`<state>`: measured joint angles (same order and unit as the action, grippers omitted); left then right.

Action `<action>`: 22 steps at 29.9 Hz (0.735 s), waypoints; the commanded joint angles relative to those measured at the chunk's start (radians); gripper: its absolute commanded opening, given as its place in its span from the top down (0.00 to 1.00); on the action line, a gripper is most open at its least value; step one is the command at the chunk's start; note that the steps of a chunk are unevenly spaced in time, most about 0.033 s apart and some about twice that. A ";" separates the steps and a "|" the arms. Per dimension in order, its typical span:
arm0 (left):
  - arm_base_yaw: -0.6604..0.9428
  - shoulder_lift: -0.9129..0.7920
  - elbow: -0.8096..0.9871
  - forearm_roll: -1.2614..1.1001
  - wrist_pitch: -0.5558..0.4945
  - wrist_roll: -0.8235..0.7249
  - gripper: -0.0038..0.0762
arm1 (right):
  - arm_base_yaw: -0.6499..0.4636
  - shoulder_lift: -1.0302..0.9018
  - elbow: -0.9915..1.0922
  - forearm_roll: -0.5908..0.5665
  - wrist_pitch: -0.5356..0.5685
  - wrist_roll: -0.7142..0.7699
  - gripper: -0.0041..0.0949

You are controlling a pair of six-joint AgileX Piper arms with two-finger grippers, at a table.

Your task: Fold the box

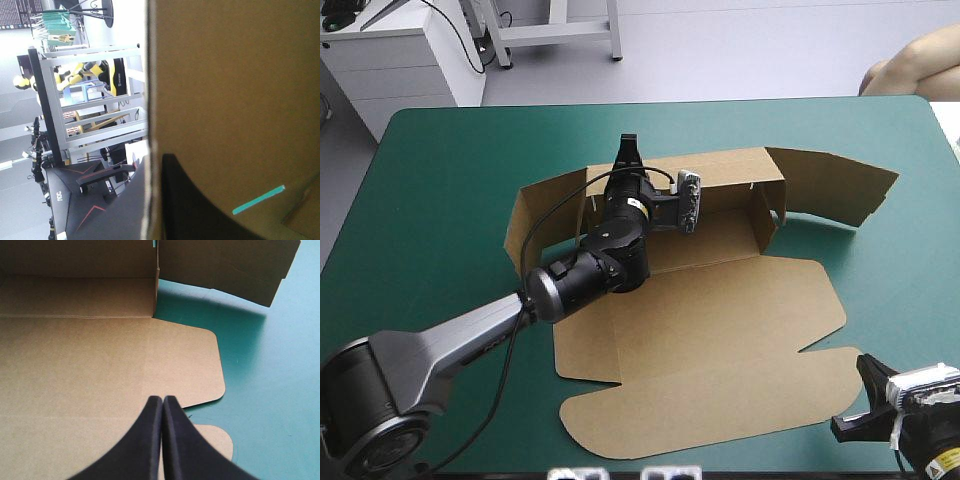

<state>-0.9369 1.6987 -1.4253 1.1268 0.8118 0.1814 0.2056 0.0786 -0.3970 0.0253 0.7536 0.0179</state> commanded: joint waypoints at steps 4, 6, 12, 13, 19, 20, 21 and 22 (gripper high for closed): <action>-0.056 -0.136 0.075 0.076 0.016 -0.074 0.96 | -0.001 0.015 -0.023 -0.008 -0.071 -0.008 0.98; -0.085 -0.144 0.075 0.074 0.073 -0.104 0.96 | -0.001 0.015 -0.023 -0.008 -0.071 -0.008 0.98; -0.116 -0.144 0.075 0.077 0.140 -0.131 0.96 | -0.001 0.015 -0.023 -0.008 -0.071 -0.008 0.98; -0.116 -0.144 0.075 0.079 0.140 -0.131 0.96 | -0.001 0.015 -0.023 -0.008 -0.071 -0.008 0.98; -0.153 -0.153 0.091 0.085 0.073 -0.056 0.96 | -0.001 0.015 -0.023 -0.008 -0.071 -0.008 0.98; -0.167 -0.163 0.106 0.076 0.044 -0.041 0.96 | -0.001 0.015 -0.023 -0.008 -0.071 -0.008 0.98; -0.177 -0.176 0.126 0.061 0.014 -0.027 0.96 | -0.001 0.015 -0.023 -0.008 -0.071 -0.008 0.98; -0.185 -0.189 0.145 0.046 -0.010 -0.021 0.96 | -0.001 0.015 -0.023 -0.008 -0.071 -0.008 0.98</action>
<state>-1.0863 1.5853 -1.2944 1.1551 0.8963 0.1263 0.2056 0.0786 -0.3970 0.0253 0.7536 0.0179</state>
